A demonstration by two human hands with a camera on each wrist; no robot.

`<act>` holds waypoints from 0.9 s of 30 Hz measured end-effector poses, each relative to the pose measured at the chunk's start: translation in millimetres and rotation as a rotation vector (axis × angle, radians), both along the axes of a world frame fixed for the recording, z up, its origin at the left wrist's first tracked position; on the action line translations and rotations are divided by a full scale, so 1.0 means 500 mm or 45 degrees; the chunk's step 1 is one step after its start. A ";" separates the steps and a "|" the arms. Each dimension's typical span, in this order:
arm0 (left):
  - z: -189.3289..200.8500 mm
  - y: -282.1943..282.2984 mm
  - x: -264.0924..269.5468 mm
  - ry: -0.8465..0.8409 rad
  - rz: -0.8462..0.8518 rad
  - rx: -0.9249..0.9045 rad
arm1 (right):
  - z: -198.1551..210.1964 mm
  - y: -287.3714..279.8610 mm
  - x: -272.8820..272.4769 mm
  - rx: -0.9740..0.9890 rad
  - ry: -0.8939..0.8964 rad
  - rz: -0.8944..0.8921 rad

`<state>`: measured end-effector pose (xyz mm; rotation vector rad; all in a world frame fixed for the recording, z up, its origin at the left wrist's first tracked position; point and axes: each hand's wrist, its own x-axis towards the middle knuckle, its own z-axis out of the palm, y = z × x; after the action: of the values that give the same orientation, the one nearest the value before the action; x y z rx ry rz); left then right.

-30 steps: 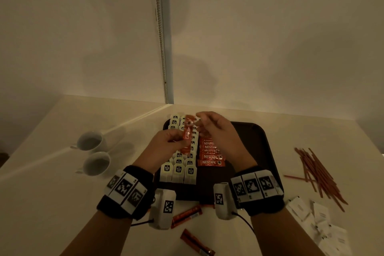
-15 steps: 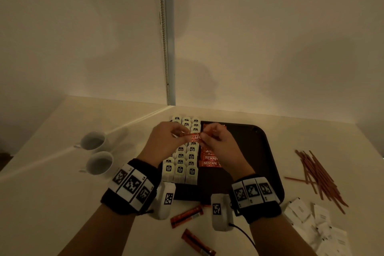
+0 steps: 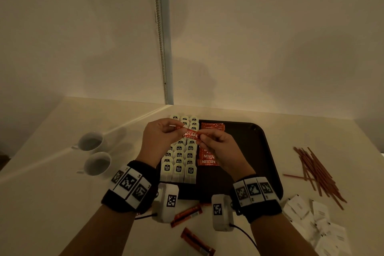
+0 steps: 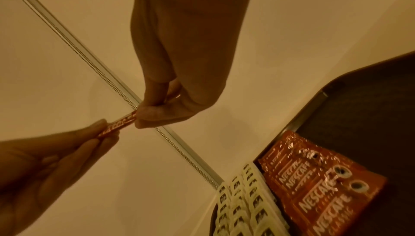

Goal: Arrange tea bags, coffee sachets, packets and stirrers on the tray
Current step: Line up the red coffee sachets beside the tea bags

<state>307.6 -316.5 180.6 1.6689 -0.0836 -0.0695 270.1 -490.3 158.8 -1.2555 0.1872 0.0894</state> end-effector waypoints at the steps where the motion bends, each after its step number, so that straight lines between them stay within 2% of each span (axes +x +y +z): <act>1: -0.006 0.001 -0.001 0.029 0.011 -0.048 | 0.001 -0.004 0.002 -0.026 -0.008 0.010; 3: -0.019 0.002 -0.002 0.047 0.051 -0.071 | 0.003 -0.011 0.007 -0.151 -0.033 0.058; 6: -0.032 0.005 -0.002 0.044 0.054 -0.014 | -0.002 -0.031 0.023 -0.669 -0.070 0.170; 8: -0.037 0.014 -0.005 0.052 0.012 0.054 | -0.017 -0.056 0.038 -0.921 -0.069 0.150; 10: -0.044 0.040 -0.014 0.067 -0.024 0.146 | -0.042 -0.089 0.050 -1.056 -0.034 0.116; 13: -0.062 0.104 -0.042 0.088 -0.061 0.260 | -0.099 -0.139 0.048 -1.235 0.080 0.186; 19: -0.132 0.232 -0.136 0.328 -0.024 0.358 | -0.215 -0.175 0.006 -1.242 0.360 0.326; 27: -0.216 0.350 -0.250 0.688 0.236 0.323 | -0.254 -0.156 0.010 -1.211 0.365 0.096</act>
<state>182.7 -141.5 72.4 1.8482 0.5056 -0.3999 275.1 -568.3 31.9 -2.1985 0.4625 0.2664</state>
